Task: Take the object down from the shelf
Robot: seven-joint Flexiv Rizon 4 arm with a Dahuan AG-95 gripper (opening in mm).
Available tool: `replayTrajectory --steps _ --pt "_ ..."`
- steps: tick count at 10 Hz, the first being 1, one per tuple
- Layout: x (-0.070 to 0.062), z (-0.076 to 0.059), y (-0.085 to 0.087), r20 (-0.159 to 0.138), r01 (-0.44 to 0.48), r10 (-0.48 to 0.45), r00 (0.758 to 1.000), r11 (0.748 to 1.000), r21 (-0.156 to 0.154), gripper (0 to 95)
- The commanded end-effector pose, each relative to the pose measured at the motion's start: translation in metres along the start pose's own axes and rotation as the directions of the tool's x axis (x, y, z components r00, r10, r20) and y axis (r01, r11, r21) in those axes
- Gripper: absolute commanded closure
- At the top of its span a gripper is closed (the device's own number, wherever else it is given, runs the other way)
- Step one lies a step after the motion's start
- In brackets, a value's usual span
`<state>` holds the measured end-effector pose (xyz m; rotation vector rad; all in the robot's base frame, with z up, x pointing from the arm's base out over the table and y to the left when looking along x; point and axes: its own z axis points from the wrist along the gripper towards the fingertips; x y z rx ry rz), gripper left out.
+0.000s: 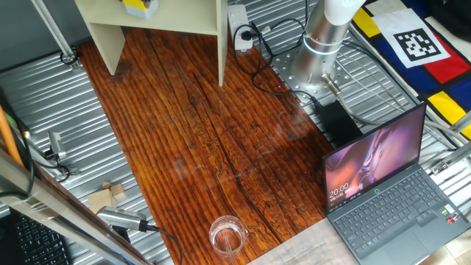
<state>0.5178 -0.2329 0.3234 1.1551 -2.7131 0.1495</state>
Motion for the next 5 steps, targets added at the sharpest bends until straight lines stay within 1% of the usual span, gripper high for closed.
replayTrajectory --steps 1,3,5 --pt "-0.009 0.000 0.004 0.001 -0.003 0.003 1.000 1.000 0.001 95.0" --pt "-0.021 0.002 0.008 0.004 -0.004 0.004 1.000 1.000 0.003 95.0" --pt "-0.040 0.005 0.016 0.004 -0.006 0.006 1.000 1.000 0.009 95.0"
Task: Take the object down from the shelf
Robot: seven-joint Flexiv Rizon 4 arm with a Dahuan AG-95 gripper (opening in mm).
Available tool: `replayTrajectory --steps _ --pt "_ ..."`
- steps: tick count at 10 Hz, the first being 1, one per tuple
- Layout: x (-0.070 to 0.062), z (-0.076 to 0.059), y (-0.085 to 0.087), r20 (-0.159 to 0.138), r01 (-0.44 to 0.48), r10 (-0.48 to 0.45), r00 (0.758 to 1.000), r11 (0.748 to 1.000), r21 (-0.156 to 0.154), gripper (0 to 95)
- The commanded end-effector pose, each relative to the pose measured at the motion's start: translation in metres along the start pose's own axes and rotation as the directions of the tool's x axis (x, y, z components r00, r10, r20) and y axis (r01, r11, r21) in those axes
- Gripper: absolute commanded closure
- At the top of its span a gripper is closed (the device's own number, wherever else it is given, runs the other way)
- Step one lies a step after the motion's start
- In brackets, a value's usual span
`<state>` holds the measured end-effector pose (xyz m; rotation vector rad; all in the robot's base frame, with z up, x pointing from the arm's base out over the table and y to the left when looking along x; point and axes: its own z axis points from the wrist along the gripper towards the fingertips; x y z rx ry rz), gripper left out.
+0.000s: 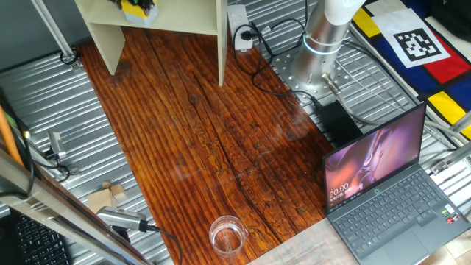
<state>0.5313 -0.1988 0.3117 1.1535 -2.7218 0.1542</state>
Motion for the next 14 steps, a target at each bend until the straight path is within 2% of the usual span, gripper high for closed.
replayTrajectory --steps 1,4,14 --pt "-0.009 0.002 0.004 -0.004 -0.004 0.004 1.000 1.000 0.004 95.0" --pt "-0.021 0.003 0.011 -0.025 0.007 -0.007 1.000 1.000 0.010 95.0" --pt "-0.044 0.005 0.029 -0.077 0.005 -0.003 0.997 1.000 0.026 95.0"
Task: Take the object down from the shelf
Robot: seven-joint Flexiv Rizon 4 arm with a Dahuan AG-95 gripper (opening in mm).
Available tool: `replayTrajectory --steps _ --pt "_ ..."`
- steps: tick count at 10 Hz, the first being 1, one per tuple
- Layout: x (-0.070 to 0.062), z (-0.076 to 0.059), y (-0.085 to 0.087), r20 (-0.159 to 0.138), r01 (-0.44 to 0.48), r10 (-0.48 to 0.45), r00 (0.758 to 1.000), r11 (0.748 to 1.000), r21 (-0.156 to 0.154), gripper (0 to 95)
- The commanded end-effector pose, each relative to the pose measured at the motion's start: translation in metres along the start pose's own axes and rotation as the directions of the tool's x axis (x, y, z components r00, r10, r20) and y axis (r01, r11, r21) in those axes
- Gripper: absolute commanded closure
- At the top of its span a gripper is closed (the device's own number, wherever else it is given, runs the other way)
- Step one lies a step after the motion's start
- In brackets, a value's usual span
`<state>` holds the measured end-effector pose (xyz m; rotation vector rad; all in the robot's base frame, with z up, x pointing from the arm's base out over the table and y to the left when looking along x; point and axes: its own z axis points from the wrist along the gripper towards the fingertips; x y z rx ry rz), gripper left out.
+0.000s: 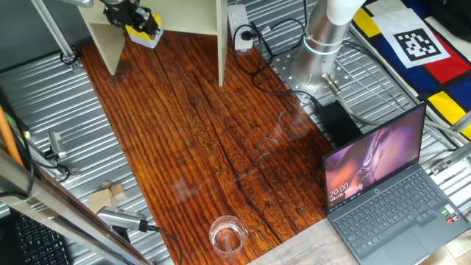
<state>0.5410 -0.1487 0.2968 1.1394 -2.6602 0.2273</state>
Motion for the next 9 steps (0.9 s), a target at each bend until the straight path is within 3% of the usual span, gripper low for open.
replayTrajectory --steps 1,4,9 --pt "-0.001 0.000 0.002 -0.007 -0.002 0.002 1.000 1.000 0.002 95.0" --pt "-0.006 0.001 0.006 -0.019 0.002 -0.001 1.000 1.000 0.009 95.0" --pt "-0.025 0.005 0.021 -0.002 -0.027 0.027 1.000 1.000 0.013 95.0"
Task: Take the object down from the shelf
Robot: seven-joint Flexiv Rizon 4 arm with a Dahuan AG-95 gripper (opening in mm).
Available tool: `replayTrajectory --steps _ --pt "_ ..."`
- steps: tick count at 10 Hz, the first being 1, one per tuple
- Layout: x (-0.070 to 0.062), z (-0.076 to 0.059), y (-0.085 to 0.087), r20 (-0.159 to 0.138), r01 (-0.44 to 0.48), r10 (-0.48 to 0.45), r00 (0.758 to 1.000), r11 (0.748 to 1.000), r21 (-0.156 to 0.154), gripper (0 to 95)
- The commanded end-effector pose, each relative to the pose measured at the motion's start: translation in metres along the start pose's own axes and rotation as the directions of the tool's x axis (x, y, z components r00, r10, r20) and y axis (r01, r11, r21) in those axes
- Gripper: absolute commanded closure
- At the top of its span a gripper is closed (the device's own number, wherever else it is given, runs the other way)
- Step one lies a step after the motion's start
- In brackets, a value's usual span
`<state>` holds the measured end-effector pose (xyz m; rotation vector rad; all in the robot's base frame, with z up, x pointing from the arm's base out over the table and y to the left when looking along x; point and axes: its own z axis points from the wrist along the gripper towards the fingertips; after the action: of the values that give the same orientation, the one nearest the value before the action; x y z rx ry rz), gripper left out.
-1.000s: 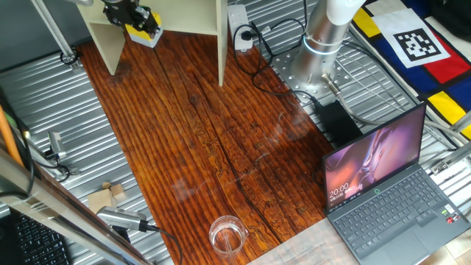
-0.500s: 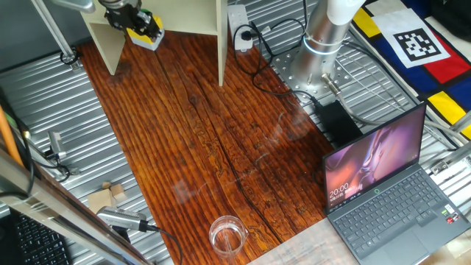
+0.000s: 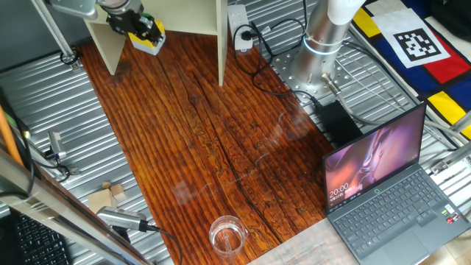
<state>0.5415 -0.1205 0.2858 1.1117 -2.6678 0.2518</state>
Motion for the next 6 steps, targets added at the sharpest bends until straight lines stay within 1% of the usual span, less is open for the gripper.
replayTrajectory --steps 1,3,5,6 --pt "-0.011 0.005 0.009 0.025 -0.025 0.025 0.999 1.000 0.001 95.0" --pt "-0.028 0.018 0.021 0.079 -0.056 0.056 0.995 0.998 0.005 95.0" --pt "-0.045 0.041 0.032 0.146 -0.066 0.068 0.987 0.998 -0.019 95.0" --pt "-0.047 0.044 0.034 0.154 -0.066 0.069 0.986 0.997 -0.025 95.0"
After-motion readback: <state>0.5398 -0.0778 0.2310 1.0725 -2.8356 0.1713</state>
